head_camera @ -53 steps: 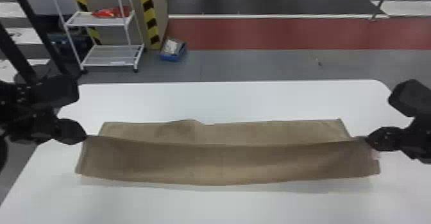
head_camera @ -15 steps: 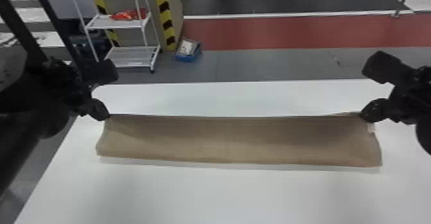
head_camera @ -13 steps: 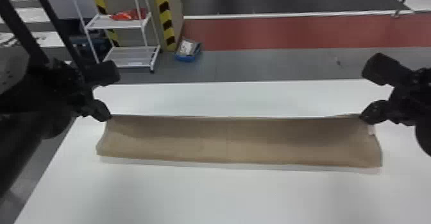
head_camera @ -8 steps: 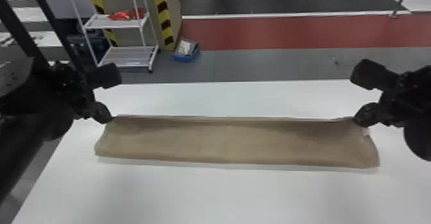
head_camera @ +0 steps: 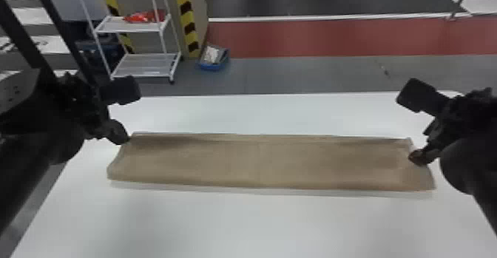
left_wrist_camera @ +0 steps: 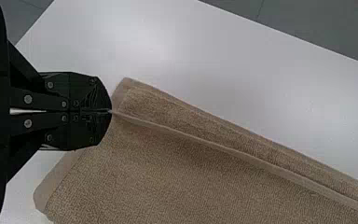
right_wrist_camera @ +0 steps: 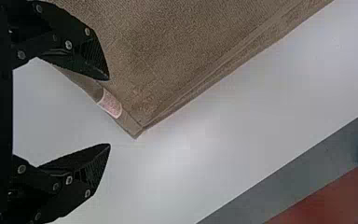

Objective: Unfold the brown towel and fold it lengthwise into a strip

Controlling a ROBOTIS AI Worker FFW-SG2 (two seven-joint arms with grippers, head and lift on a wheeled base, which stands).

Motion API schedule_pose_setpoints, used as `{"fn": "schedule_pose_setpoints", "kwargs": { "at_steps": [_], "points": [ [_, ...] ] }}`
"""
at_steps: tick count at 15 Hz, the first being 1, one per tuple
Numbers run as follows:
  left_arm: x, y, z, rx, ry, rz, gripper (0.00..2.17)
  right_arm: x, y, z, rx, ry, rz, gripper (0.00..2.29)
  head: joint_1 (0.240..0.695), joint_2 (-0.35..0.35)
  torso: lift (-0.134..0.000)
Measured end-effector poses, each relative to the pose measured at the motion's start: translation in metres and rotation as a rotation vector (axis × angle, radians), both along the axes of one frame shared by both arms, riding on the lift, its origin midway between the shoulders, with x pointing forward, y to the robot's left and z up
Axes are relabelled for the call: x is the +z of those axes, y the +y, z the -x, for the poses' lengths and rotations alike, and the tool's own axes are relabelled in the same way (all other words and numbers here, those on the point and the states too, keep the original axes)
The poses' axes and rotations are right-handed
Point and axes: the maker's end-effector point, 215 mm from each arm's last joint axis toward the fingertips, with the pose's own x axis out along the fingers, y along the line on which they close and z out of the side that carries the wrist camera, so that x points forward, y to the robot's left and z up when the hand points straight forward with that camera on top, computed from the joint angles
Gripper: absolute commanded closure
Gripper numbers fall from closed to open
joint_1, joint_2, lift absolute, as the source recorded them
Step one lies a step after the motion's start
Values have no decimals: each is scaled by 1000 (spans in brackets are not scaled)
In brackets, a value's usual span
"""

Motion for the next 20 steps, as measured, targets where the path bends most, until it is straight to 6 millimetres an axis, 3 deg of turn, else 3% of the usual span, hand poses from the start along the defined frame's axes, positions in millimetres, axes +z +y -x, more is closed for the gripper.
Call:
{"fn": "schedule_pose_setpoints", "kwargs": {
  "at_steps": [5,7,10,12,14,17,20],
  "points": [
    [-3,2,-2,2,-12,-2,2044,4,-16,4,-60,-26,5,66,695,45,-125],
    [-3,0,-5,3,-42,-4,2044,16,-33,13,-114,-59,-11,66,695,33,-125],
    [1,2,-6,4,-69,-4,2047,37,-94,47,-267,-125,-44,66,695,-31,-125],
    [2,1,-5,2,-71,-2,2051,44,-140,83,-352,-156,-74,66,695,-70,-125],
    [4,-1,-5,-6,-77,0,2057,52,-173,119,-401,-185,-96,66,695,-111,-125],
    [13,-1,-7,-7,-100,2,2057,54,-204,162,-440,-197,-98,70,695,-163,-125],
    [15,0,-7,-5,-110,2,2061,52,-215,179,-453,-194,-101,70,695,-179,-125]
  ]
}}
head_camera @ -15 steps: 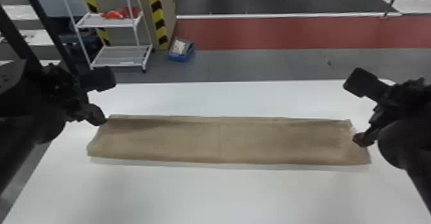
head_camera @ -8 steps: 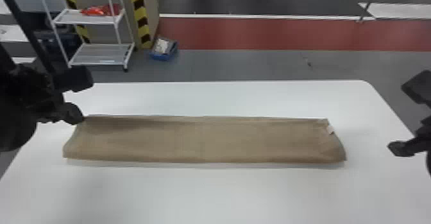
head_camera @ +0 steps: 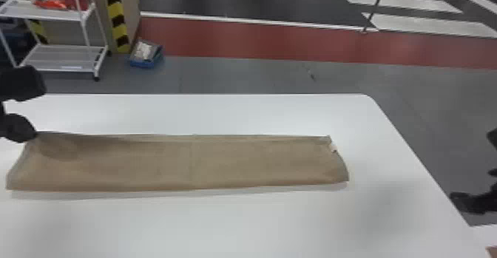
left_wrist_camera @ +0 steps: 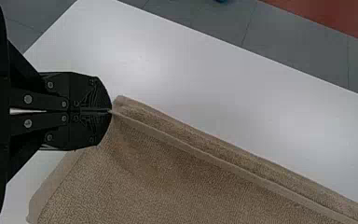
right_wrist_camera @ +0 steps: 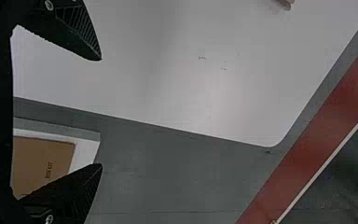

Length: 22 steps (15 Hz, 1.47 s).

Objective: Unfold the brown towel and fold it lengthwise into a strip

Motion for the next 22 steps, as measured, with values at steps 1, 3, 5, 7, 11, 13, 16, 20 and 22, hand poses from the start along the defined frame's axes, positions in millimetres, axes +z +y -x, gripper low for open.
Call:
{"fn": "schedule_pose_setpoints", "kwargs": {
  "at_steps": [1,3,5,7,11,13,16,20,22],
  "points": [
    [1,-1,0,0,2,4,2061,-1,0,1,0,0,-5,70,695,-181,-125],
    [11,-2,-2,0,-11,23,2061,-3,2,0,3,1,-9,70,695,-180,-125],
    [22,1,-3,7,-43,39,2061,-3,5,-3,8,-1,-11,70,695,-176,-125],
    [27,6,-5,18,-66,37,2057,-5,9,-7,16,1,-13,70,695,-166,-125],
    [7,17,-18,56,-112,-10,1666,-10,17,-12,29,8,-18,70,695,-138,-125],
    [2,10,-23,57,-132,-4,583,-12,17,-10,28,13,-20,70,695,-141,-125],
    [-1,6,-25,69,-159,18,-2,-15,18,-8,27,21,-23,70,695,-149,-125],
    [3,18,-26,112,-196,5,70,-20,23,-8,35,25,-31,70,695,-130,-125],
    [6,28,-24,147,-199,8,73,-21,23,-8,35,26,-32,70,695,-122,-125]
  ]
}}
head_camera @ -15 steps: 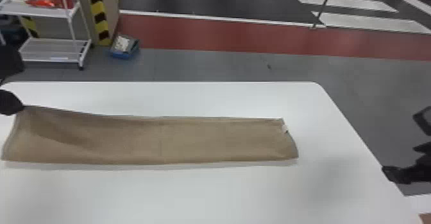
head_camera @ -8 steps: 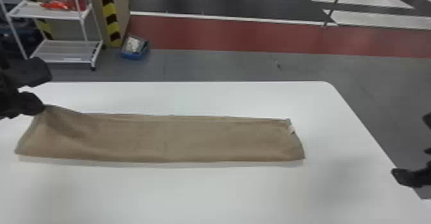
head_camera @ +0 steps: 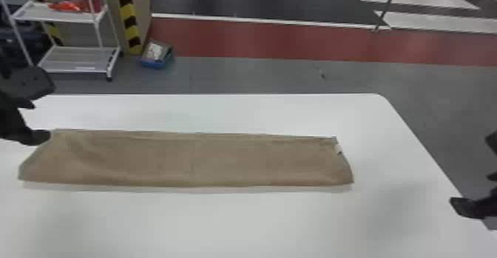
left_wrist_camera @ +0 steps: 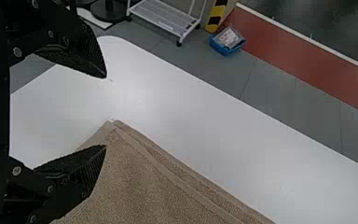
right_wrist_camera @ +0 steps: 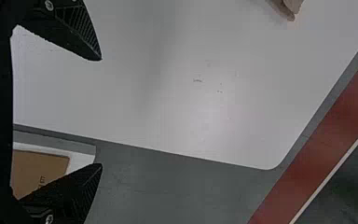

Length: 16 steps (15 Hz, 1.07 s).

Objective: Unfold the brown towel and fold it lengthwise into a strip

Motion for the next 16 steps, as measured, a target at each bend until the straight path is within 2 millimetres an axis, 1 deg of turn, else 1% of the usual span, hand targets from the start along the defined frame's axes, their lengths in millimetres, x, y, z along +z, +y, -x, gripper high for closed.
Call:
{"fn": "schedule_pose_setpoints", "kwargs": {
  "at_steps": [4,8,10,12,16],
  "points": [
    [8,26,4,109,-55,71,87,1,0,-2,-3,-6,-7,70,695,-91,-125],
    [6,42,14,192,-103,179,103,3,6,-10,-10,-33,-26,70,695,-66,-125],
    [6,48,19,236,-140,228,103,2,12,-14,-10,-47,-50,70,695,-54,-125],
    [4,54,26,280,-158,267,103,2,22,-21,-6,-62,-80,66,695,-39,-125],
    [-1,55,35,290,-152,292,103,5,42,-41,-39,-91,-128,60,695,-12,-125]
  ]
}}
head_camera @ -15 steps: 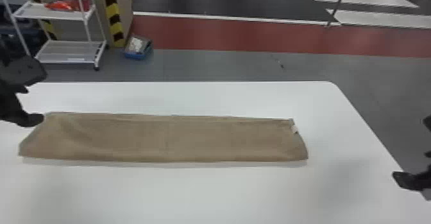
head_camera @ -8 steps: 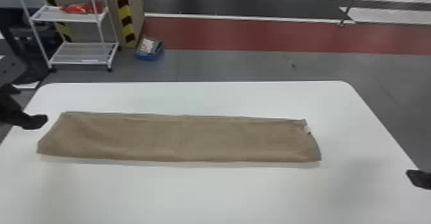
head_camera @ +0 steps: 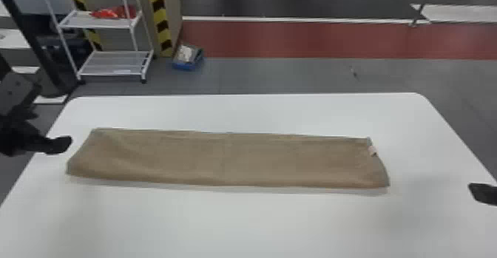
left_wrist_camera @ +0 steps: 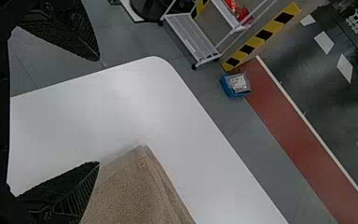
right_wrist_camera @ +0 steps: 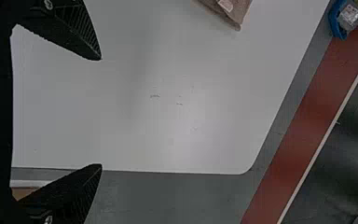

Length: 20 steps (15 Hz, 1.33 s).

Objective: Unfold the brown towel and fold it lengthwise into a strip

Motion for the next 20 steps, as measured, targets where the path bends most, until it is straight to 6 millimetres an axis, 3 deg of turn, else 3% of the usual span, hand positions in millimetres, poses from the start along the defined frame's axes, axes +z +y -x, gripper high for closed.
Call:
{"fn": "schedule_pose_setpoints", "kwargs": {
  "at_steps": [7,11,14,20],
  "points": [
    [-1,9,9,11,21,19,211,-19,67,-22,-80,13,-213,76,695,66,-125],
    [5,17,6,18,14,32,211,-24,77,-53,-109,7,-285,127,695,90,-125],
    [5,16,3,11,10,28,211,-39,78,-74,-130,25,-319,154,695,88,-125],
    [-2,10,3,-2,16,31,211,-56,119,-127,-54,10,-314,188,695,115,-125]
  ]
}}
